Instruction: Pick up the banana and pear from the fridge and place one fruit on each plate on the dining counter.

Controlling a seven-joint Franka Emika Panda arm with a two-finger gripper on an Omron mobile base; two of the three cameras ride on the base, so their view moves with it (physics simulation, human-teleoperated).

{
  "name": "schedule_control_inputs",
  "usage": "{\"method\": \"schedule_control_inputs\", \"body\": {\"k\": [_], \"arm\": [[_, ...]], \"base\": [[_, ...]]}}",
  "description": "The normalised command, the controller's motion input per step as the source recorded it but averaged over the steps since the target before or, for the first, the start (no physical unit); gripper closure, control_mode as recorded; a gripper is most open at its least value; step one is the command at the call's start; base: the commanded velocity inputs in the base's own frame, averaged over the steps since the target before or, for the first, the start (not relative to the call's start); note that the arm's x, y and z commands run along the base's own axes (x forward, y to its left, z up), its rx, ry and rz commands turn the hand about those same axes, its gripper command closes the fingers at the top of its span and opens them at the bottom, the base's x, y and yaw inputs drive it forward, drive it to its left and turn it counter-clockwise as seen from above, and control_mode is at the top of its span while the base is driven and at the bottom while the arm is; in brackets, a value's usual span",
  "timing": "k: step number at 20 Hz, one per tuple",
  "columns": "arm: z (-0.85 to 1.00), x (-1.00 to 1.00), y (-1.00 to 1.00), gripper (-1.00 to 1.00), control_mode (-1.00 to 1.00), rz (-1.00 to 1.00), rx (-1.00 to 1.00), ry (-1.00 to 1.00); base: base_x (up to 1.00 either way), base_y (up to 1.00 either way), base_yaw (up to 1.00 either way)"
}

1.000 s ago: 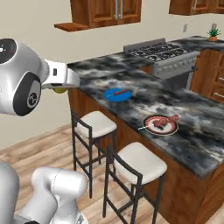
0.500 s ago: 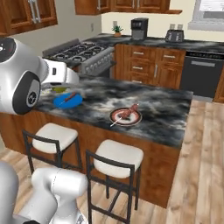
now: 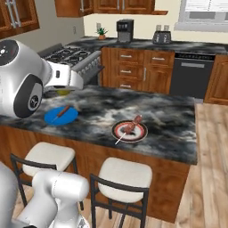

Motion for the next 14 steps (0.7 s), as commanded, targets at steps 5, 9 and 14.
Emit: {"method": "schedule_control_inputs", "body": {"k": [5,9,14], "arm": [[0.0,0.0,0.0,1.0,1.0,0.0,0.0,0.0],[0.0,0.0,0.0,1.0,1.0,0.0,0.0,0.0],[0.0,0.0,0.0,1.0,1.0,0.0,0.0,0.0]], "base": [[0.97,-0.51,-0.1],[1.0,-0.04,-0.23],[0.93,0.0,-0.45]]}}
